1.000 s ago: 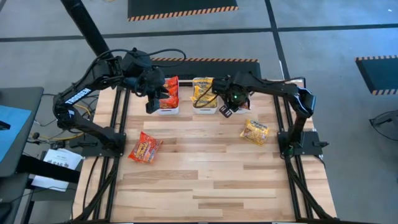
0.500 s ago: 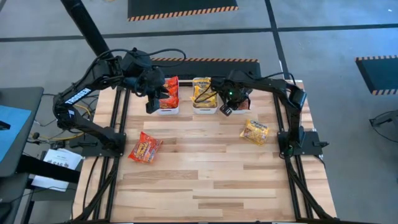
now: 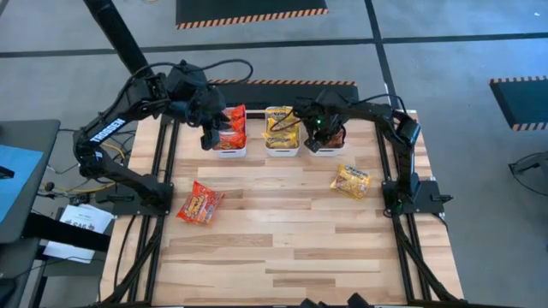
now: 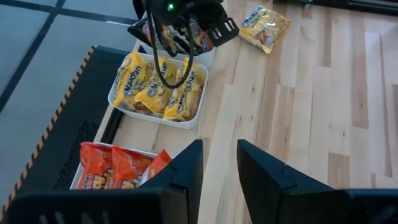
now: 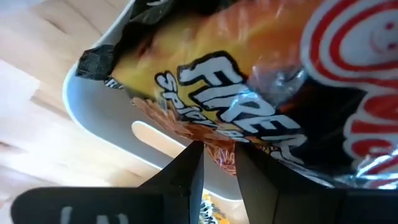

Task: Sort Maruchan noodles
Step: Put the black noodle pack into the right white bin

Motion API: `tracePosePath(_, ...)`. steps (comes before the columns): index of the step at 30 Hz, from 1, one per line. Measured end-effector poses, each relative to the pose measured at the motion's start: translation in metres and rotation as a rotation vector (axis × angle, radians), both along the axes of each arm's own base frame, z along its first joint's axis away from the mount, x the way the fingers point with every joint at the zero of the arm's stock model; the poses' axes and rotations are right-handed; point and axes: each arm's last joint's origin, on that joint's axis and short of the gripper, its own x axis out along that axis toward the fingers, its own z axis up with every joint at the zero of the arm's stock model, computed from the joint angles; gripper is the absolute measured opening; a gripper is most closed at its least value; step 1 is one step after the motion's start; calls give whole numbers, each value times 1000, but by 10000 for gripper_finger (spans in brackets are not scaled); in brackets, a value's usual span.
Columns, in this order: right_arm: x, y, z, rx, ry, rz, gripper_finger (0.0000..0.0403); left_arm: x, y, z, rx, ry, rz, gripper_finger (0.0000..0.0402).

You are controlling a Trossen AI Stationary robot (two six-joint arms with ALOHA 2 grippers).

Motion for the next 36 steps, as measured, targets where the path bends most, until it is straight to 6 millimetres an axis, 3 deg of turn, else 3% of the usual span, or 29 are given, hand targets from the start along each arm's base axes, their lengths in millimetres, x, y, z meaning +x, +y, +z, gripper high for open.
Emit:
tracePosePath(11,15,25,-1,99,-58,49,116,-1,2,0,-7,-3,15,86)
tracePosePath(17,12,33,14,59,-65,76,116,-1,2,0,-8,-4,15,86)
tracePosePath(23,7,35,32,6,-134,54,116,0,2,0,-11,-12,20,86)
tracePosePath(28,13,28,32,4,-234,48,116,1,2,2,-5,-27,20,86)
tracePosePath(36,7,14,32,-6,-254,9,116,1,3,2,-1,-35,20,86)
